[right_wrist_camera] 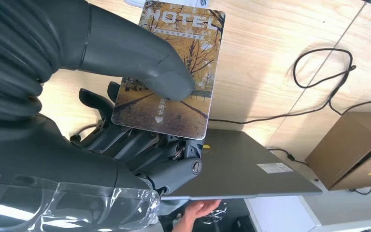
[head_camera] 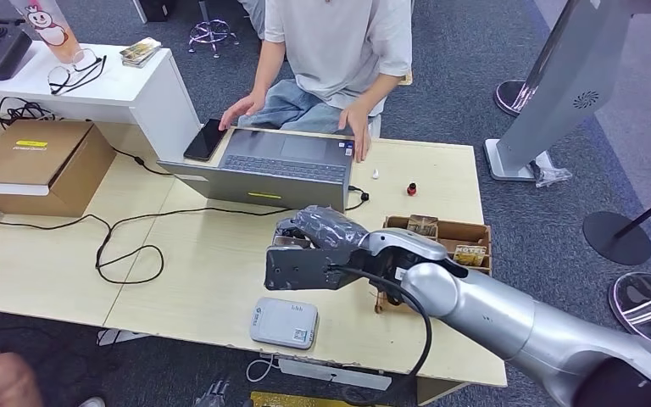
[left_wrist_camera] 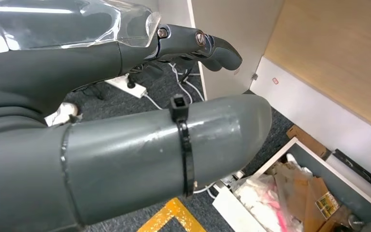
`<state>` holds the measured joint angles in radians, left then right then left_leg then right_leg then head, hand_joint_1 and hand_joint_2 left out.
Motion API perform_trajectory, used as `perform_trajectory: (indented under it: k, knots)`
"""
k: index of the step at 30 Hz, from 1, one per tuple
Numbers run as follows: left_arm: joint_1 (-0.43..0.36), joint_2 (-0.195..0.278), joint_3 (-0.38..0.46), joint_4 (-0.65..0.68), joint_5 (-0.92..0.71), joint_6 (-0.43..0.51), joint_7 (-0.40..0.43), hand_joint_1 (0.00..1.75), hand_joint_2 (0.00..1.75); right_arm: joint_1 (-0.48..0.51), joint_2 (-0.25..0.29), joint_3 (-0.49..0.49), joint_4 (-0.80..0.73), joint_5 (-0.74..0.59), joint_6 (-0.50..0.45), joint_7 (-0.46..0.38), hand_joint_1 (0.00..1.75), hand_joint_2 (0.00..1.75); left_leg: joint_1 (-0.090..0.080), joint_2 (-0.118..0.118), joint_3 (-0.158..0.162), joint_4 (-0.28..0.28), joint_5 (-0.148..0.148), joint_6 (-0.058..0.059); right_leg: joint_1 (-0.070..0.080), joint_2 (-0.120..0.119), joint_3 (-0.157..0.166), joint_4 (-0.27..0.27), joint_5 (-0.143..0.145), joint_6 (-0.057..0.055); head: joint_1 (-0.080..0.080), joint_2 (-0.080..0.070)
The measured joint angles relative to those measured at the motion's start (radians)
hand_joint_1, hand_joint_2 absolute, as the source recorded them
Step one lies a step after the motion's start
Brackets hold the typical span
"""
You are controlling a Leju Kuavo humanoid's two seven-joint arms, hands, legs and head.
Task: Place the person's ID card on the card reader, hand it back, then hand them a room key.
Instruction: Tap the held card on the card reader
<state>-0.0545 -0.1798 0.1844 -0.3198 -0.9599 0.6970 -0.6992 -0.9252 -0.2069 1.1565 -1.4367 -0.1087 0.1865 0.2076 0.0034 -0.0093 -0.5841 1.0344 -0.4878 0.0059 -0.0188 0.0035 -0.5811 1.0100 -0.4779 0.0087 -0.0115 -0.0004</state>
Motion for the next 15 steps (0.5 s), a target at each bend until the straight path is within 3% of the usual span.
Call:
perform_trajectory:
  k: [12, 14, 15]
  knots:
    - [-0.028, 0.017, -0.078, 0.076, 0.175, -0.005, 0.005, 0.0, 0.0, 0.024, -0.021, 0.013, 0.005, 0.002, -0.054, 0.022, 1.75, 1.75, 0.0, 0.0, 0.0, 0.0, 0.0, 0.0, 0.0, 0.0, 0.0, -0.001, 0.0, 0.0, 0.0, 0.0]
    - [-0.037, 0.028, -0.068, 0.088, 0.246, -0.076, 0.076, 0.0, 0.0, 0.064, -0.028, -0.001, 0.027, 0.051, -0.091, 0.026, 1.75, 1.75, 0.001, -0.001, 0.0, 0.0, 0.0, 0.0, 0.001, -0.001, 0.001, -0.001, 0.0, 0.0, 0.0, 0.0]
    - [-0.044, 0.038, -0.05, 0.093, 0.307, -0.158, 0.152, 0.0, 0.0, 0.091, -0.019, -0.012, 0.075, 0.101, -0.108, -0.005, 1.75, 1.75, 0.002, -0.002, 0.0, 0.0, 0.0, 0.0, 0.002, -0.001, 0.002, -0.001, 0.0, 0.0, 0.0, 0.0]
